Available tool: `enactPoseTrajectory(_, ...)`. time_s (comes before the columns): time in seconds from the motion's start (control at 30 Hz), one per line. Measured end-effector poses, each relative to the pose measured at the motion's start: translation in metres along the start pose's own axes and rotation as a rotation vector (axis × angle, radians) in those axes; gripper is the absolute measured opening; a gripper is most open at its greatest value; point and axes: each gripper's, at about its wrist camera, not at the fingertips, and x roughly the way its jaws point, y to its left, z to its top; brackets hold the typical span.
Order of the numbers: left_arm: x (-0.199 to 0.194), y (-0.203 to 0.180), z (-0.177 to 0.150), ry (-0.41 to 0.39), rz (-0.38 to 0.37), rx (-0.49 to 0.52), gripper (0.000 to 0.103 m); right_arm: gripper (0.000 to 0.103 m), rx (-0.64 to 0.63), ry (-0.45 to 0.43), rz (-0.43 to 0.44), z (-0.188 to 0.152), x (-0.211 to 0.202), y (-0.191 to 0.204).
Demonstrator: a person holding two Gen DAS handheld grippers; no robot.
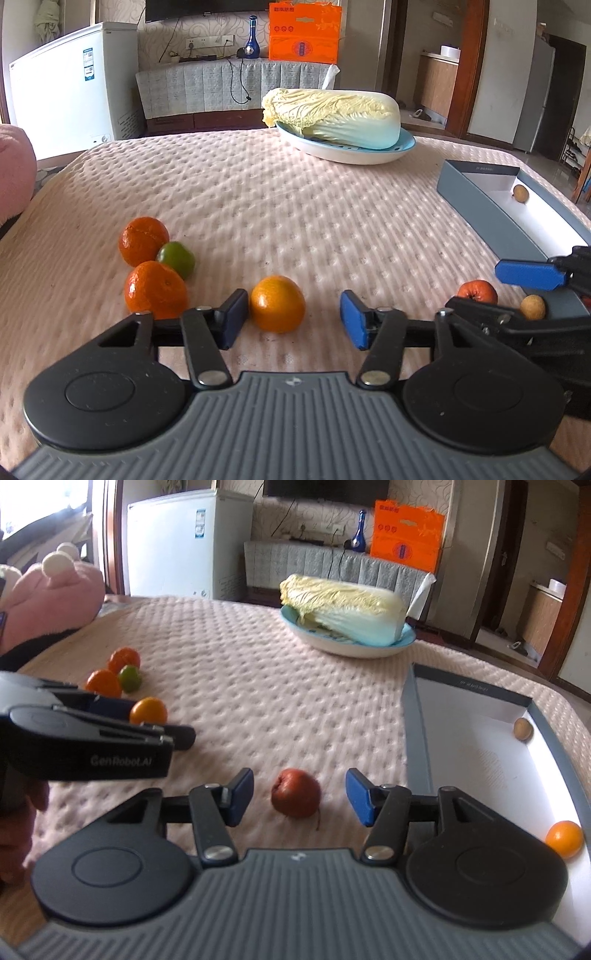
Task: Organize fruits
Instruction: 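Close the left tool on the orange while the right tool closes on the red apple, then lift the orange with the left tool while the right tool lifts the red apple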
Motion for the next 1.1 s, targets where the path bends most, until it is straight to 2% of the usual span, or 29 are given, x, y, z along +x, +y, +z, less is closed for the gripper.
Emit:
enactPoseTrajectory(0.1,0.000,-0.001,0.000,0.002,0.009,0.007,0.054,0.056,0.006,0.028,-0.002,-0.002,0.006,-0.002)
enactPoseTrajectory(0.33,-0.003,-0.003,-0.001,0.010,0.011,0.026,0.049,0.034,-0.004,0.053,0.019,-0.001,0.011,0.002)
enactPoseTrajectory(0.4,-0.003,-0.002,-0.001,0.009,0.013,0.025,0.040,0.034,0.002,0.058,0.016,-0.001,0.011,0.003)
enactPoseTrajectory(0.47,-0.004,-0.001,-0.001,0.010,0.011,0.029,0.035,0.033,0.009,0.060,0.016,-0.001,0.010,0.003)
enactPoseTrajectory(0.7,-0.008,-0.001,0.002,0.013,-0.001,0.015,0.035,0.033,0.098,0.043,0.101,0.004,0.000,-0.002)
enactPoseTrajectory(0.93,-0.022,-0.003,0.009,-0.023,0.010,0.009,0.035,0.033,0.181,0.024,0.176,0.010,-0.012,-0.010)
enactPoseTrajectory(1.1,-0.034,-0.006,0.015,-0.054,0.011,0.004,0.035,0.033,0.192,-0.007,0.207,0.014,-0.023,-0.010)
